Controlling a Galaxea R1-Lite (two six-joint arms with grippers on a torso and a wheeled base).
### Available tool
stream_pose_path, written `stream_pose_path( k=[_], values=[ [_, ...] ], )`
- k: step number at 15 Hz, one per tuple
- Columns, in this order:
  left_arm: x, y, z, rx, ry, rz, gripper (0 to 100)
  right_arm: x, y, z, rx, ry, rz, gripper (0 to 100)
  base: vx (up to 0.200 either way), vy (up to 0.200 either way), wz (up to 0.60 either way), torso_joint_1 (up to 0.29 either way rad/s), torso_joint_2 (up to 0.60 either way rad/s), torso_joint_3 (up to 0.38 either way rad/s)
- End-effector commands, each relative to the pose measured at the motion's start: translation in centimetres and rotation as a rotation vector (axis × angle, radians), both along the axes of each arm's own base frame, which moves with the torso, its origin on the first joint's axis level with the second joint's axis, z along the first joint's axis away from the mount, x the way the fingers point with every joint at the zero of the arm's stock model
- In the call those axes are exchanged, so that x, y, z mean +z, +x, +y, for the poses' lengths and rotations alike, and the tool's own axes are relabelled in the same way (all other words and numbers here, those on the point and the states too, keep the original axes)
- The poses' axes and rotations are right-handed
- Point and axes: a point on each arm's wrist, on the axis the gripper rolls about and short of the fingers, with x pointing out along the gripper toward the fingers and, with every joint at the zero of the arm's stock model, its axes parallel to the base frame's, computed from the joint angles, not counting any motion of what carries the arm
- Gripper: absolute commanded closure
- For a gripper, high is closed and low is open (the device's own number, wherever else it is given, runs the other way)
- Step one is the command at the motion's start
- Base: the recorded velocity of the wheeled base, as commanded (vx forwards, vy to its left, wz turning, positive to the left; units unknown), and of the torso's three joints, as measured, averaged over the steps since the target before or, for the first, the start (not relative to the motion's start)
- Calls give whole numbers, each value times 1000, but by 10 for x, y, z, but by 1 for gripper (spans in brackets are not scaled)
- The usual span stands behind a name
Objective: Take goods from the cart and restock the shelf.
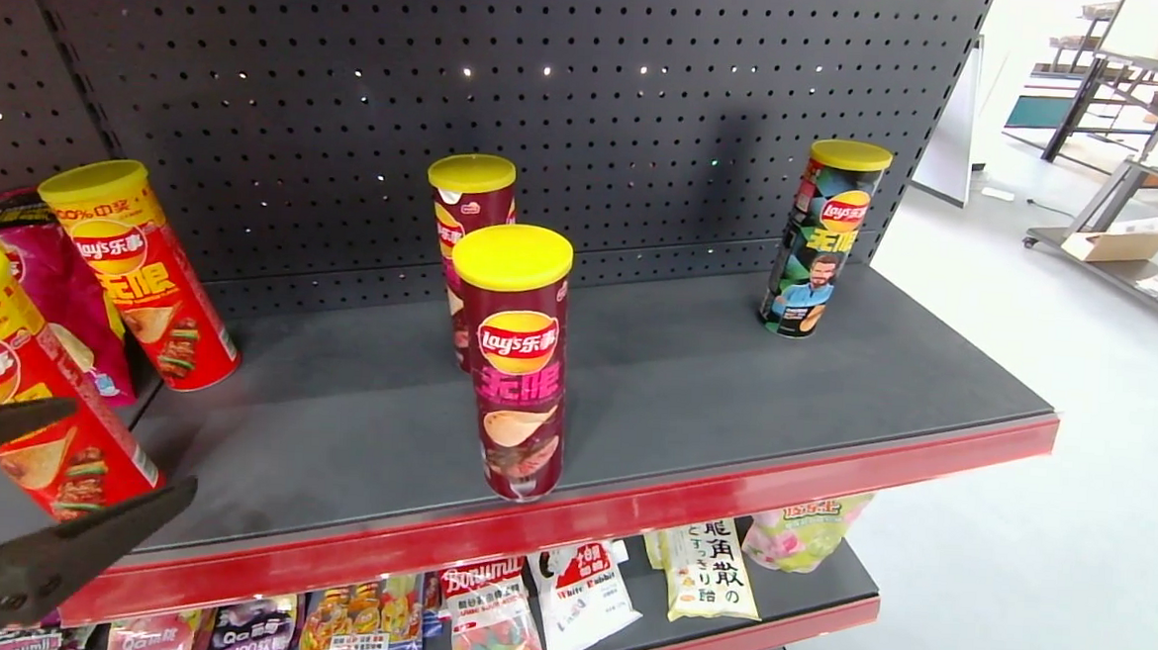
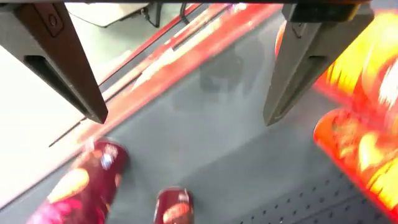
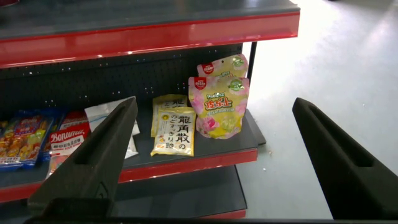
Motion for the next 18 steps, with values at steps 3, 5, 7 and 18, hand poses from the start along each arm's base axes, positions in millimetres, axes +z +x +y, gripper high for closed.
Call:
stream_pose_path(
  k=[3,5,7,18],
  values=[
    [-29,-57,22,40,-27,-71,0,0,0,0,0,0,1,0,0,0,0,0,0,0],
    [-31,-62,25,93,-20,-87,0,0,0,0,0,0,1,0,0,0,0,0,0,0],
    [-33,-70,29,158,-32,-123,0,0,0,0,0,0,1,0,0,0,0,0,0,0],
    [-60,-86,34,372,-97,-113,0,0,0,0,2,-6,2,0,0,0,0,0,0,0]
  ],
)
